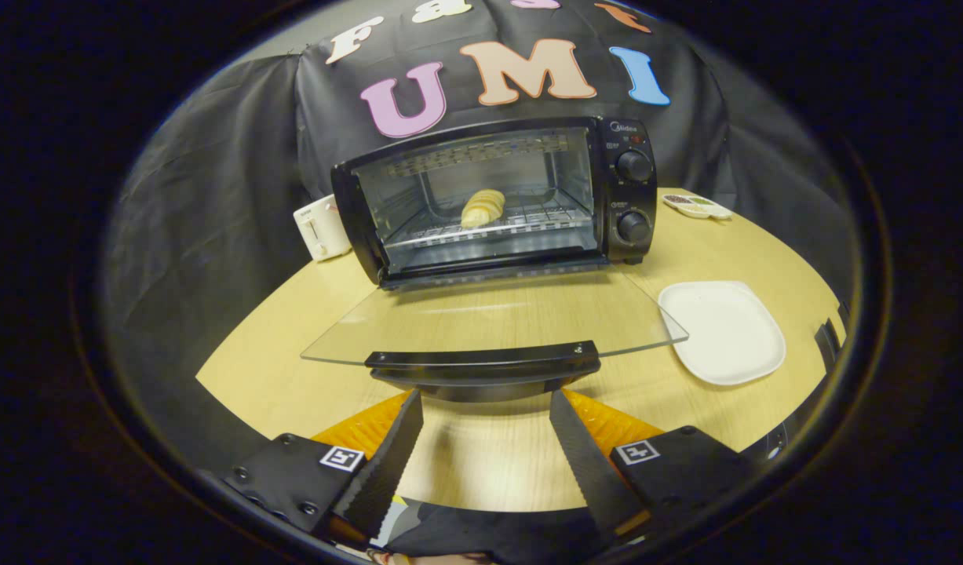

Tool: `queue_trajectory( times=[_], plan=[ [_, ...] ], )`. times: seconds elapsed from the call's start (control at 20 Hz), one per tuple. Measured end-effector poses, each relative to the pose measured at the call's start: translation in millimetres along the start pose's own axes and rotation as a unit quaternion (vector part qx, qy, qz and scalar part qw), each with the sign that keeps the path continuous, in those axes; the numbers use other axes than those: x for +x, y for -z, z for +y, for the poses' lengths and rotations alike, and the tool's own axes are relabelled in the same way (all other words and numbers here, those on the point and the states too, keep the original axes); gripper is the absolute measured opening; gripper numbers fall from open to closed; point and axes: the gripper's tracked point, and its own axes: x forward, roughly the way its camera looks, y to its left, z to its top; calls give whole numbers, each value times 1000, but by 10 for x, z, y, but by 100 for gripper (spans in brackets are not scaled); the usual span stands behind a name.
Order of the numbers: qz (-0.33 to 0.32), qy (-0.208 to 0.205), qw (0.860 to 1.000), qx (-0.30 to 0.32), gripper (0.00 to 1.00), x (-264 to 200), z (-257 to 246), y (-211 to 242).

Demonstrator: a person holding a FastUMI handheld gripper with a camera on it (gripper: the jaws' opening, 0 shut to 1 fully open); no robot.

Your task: Open the toaster oven, put the food inside, and close the toaster oven door.

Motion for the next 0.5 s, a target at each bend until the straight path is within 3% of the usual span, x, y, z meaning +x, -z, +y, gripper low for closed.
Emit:
queue_trajectory(
  times=[0.5],
  plan=[
    [-81, -21, 996, 14, 100, -32, 240, -741]
  ],
)
